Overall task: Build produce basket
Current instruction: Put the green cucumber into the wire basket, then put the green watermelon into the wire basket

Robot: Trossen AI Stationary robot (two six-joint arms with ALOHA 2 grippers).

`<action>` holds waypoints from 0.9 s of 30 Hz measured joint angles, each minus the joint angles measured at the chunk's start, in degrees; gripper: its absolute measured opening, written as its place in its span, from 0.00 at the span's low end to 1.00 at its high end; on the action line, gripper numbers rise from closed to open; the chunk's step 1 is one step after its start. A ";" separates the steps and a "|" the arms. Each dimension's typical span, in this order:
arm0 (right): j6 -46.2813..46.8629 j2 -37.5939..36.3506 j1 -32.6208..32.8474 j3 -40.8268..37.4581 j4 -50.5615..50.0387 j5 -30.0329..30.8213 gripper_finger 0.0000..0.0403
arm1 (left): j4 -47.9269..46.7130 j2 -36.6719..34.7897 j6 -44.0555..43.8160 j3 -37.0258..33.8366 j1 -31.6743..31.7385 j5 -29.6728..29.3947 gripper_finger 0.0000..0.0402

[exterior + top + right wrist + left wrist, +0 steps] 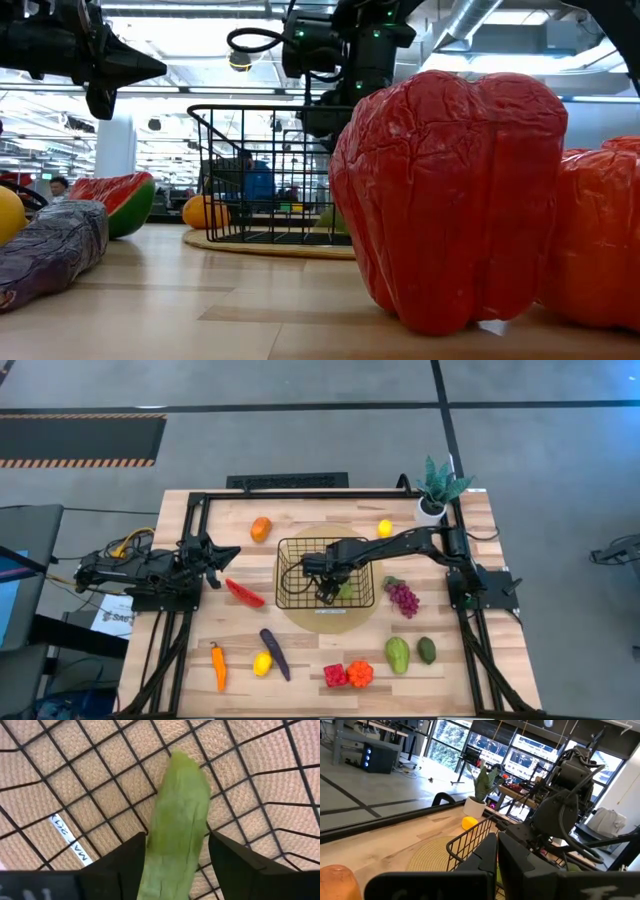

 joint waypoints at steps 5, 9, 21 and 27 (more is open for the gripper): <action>0.00 0.00 -0.48 0.00 0.04 0.00 0.49 | 0.00 0.02 0.00 0.00 0.00 0.00 0.00; 0.36 0.06 -0.50 1.19 -1.35 -0.05 0.44 | 0.02 0.01 -0.11 0.00 0.01 0.00 0.00; -5.63 0.04 -0.37 25.41 -13.03 -0.62 0.46 | -13.53 0.48 -4.58 6.35 0.02 13.78 0.08; -8.11 0.03 -0.91 39.40 -16.57 -0.70 0.50 | -19.70 6.55 -9.39 13.06 0.00 25.87 0.30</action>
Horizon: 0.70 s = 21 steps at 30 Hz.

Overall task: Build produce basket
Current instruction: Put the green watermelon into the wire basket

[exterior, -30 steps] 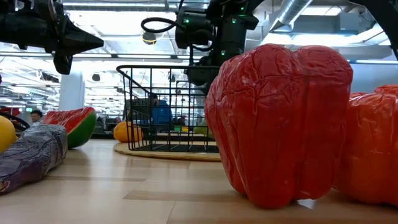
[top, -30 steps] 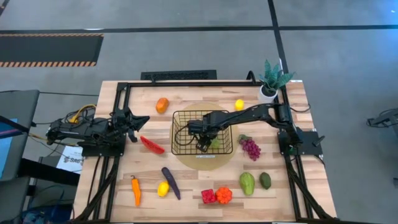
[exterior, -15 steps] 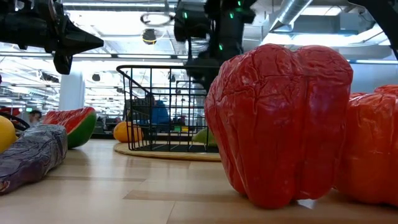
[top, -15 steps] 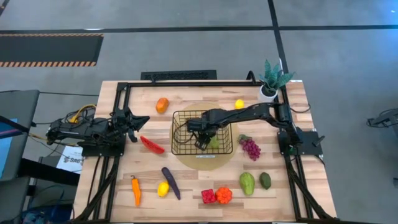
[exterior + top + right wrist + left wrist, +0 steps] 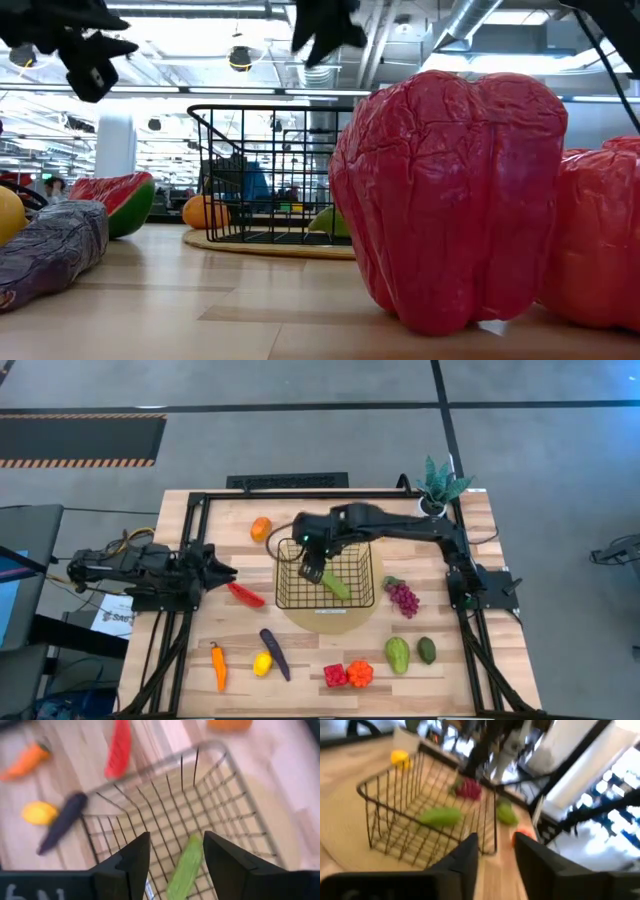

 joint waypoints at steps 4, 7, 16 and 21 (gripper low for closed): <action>0.16 -4.92 -0.94 -2.05 5.57 -3.97 0.52 | -6.18 7.62 5.34 3.85 0.00 1.76 0.45; 0.88 -8.50 -1.03 -1.92 9.58 -5.20 0.52 | -9.50 14.15 14.99 7.25 0.00 2.77 0.50; 0.62 -18.70 -0.32 -1.90 18.08 -7.00 0.50 | -14.98 32.55 22.69 14.71 -0.20 5.63 0.51; 0.57 -22.90 1.15 -1.92 19.18 -6.98 0.49 | -18.57 42.78 23.09 16.32 -0.91 6.89 0.51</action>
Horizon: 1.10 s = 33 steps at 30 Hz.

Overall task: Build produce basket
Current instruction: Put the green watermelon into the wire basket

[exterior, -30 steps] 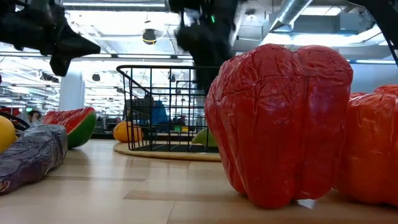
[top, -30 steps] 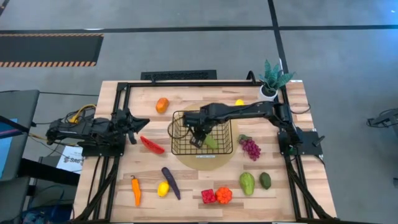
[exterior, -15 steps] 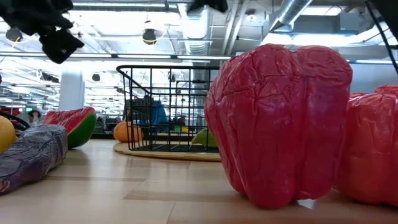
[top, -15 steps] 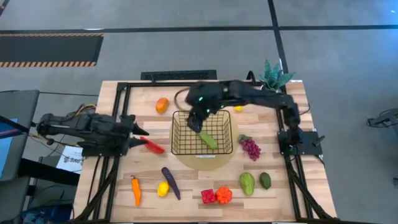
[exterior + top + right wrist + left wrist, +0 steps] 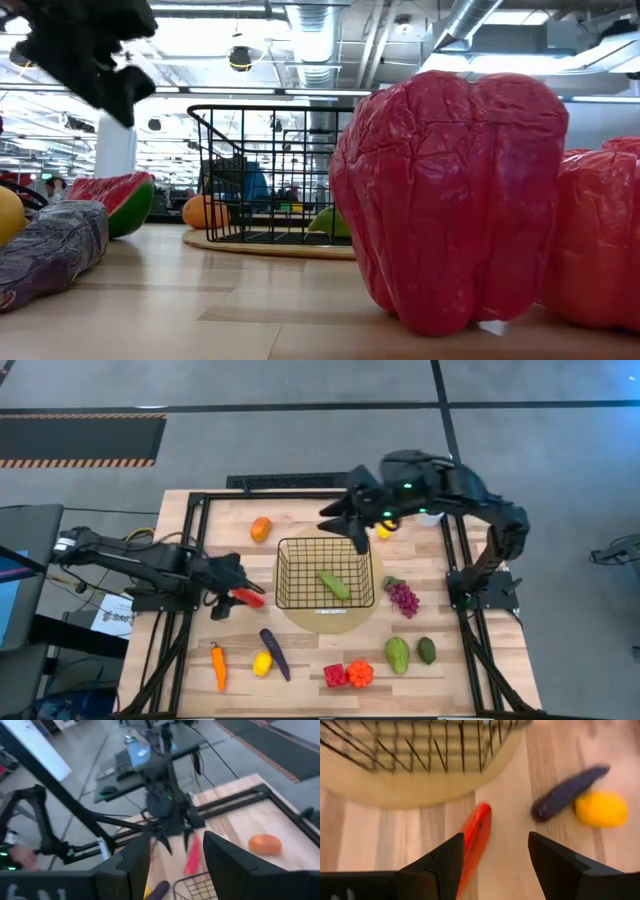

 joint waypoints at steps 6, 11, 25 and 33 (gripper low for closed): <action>-1.20 -2.94 3.51 0.00 -0.16 -0.09 0.48 | -9.29 12.44 4.45 6.93 -0.23 -4.81 0.51; -1.61 -4.53 6.52 0.00 -0.39 -0.40 0.48 | -16.88 21.58 8.10 12.89 -0.03 -6.54 0.51; -3.03 -7.75 13.54 0.00 -0.88 -1.22 0.47 | -17.92 39.41 10.84 15.58 0.18 -6.15 0.51; -2.99 -7.73 14.83 0.00 -0.97 -1.22 0.46 | -18.08 41.16 7.68 15.30 0.82 -4.81 0.51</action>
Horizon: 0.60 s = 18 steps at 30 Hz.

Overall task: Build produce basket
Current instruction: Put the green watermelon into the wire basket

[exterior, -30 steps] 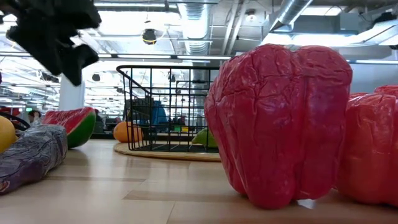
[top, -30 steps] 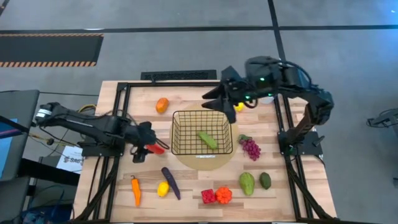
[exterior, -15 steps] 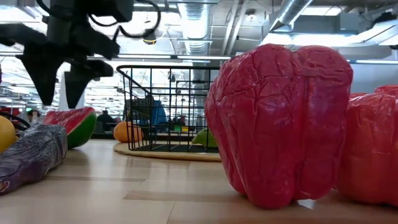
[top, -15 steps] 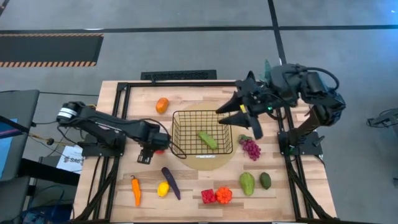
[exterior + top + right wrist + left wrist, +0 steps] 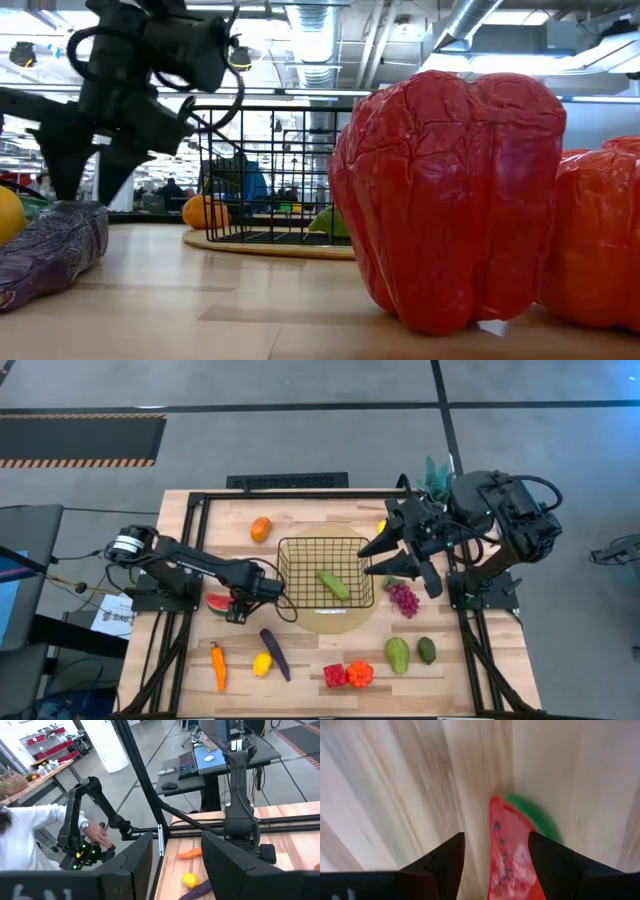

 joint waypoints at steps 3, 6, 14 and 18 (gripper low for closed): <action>0.03 0.00 0.02 0.00 0.10 -0.01 0.46 | -1.27 -0.15 -2.13 0.48 0.03 -0.48 0.51; 0.33 0.00 0.02 0.00 0.42 0.02 0.46 | -3.46 -0.91 -4.35 2.42 0.03 -0.87 0.51; 0.20 0.02 0.00 0.00 0.44 -0.01 0.46 | -14.16 -2.90 -12.09 10.58 0.03 0.89 0.51; 0.12 0.02 0.00 0.00 0.19 -0.03 0.46 | -16.79 -5.73 -21.20 12.39 -0.86 6.59 0.51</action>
